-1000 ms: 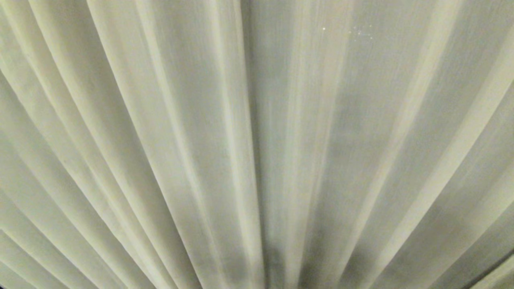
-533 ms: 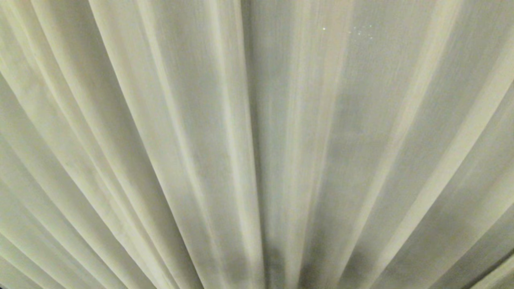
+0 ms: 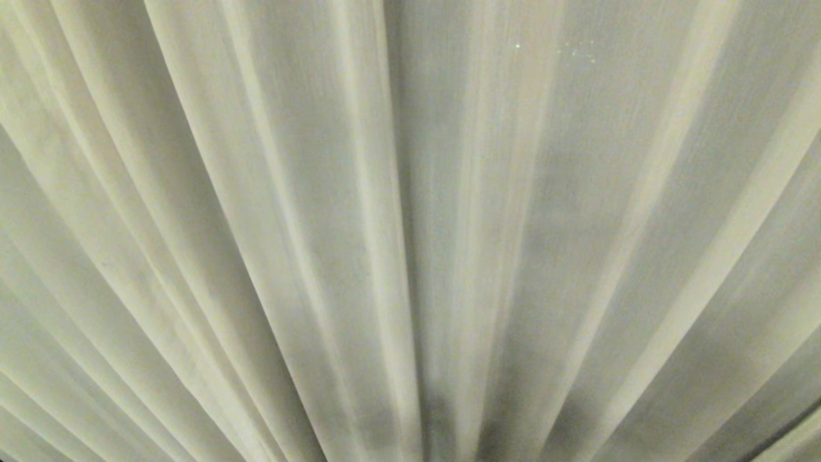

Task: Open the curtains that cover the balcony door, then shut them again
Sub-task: Close the outer curtains on both sides

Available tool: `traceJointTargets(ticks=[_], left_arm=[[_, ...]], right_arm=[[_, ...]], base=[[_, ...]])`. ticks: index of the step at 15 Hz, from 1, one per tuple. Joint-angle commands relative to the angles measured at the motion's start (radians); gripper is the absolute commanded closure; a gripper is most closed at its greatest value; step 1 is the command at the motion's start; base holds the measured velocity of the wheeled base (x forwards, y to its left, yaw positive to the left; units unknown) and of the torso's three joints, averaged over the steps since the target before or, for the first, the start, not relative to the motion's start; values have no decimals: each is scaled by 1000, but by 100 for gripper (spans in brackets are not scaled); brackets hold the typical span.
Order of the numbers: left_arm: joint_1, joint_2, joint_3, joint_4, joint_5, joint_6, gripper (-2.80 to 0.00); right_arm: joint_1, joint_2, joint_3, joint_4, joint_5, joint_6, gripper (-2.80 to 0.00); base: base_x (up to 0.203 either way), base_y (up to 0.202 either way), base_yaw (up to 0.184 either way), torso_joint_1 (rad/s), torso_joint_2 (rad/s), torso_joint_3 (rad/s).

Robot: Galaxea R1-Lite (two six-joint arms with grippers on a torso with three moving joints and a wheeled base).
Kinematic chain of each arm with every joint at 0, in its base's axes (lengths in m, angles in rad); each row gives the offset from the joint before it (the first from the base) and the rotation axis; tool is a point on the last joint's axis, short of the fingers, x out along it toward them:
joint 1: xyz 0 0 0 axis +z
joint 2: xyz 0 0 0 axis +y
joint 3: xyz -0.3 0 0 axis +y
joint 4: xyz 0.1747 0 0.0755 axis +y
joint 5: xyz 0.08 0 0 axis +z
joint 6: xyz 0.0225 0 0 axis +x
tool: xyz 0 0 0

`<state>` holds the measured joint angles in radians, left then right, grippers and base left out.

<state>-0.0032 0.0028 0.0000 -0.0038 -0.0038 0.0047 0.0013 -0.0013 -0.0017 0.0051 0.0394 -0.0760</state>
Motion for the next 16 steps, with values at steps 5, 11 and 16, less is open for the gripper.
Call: traceJointTargets(ticks=[5, 11, 16], left_arm=[[0, -3, 0, -1, 0, 0, 0], [0, -3, 0, -2, -1, 0, 0], [0, -3, 0, -2, -1, 0, 0]], right_arm=[[0, 1, 0, 0, 1, -1, 0], [0, 1, 0, -1, 1, -1, 0], [0, 1, 0, -1, 1, -1, 0]], base=[[0, 0, 0, 0, 0, 0], [0, 0, 0, 0, 0, 0], [0, 0, 0, 0, 0, 0]])
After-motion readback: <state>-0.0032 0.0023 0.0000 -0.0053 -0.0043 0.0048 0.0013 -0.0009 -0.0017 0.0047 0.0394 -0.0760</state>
